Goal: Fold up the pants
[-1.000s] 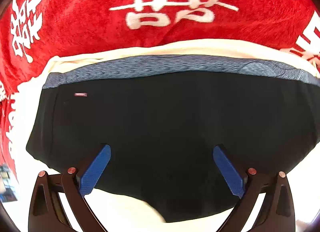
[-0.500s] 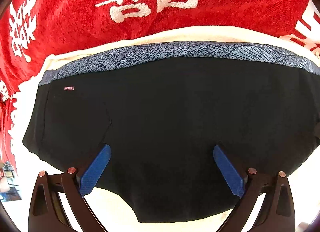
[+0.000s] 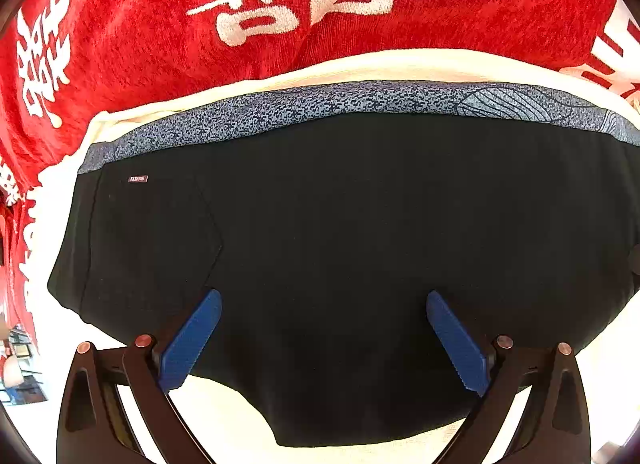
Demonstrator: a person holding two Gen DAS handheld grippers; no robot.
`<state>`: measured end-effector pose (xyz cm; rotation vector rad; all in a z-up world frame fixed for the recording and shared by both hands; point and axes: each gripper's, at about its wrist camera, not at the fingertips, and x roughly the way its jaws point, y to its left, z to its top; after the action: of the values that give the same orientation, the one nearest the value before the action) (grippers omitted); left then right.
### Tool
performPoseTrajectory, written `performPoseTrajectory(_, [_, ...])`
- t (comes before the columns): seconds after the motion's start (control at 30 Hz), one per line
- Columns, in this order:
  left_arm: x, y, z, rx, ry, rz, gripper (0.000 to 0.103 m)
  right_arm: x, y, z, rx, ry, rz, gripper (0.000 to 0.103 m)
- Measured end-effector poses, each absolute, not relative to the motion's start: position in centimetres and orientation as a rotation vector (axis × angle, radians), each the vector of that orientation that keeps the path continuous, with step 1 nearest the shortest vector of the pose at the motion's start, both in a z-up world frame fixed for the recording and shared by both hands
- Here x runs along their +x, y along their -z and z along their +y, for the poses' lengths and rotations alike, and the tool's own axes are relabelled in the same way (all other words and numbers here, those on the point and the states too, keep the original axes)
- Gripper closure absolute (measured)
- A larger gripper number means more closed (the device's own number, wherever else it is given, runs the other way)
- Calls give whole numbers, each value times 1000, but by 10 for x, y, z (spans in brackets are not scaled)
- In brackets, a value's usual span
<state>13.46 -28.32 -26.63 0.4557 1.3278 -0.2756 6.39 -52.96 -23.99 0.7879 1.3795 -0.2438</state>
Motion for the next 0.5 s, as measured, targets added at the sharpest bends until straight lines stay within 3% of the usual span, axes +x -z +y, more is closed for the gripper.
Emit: performPoseTrajectory(0.5, [130, 259, -291, 526, 265, 1309, 0, 55, 234, -542, 847, 206, 1342, 55])
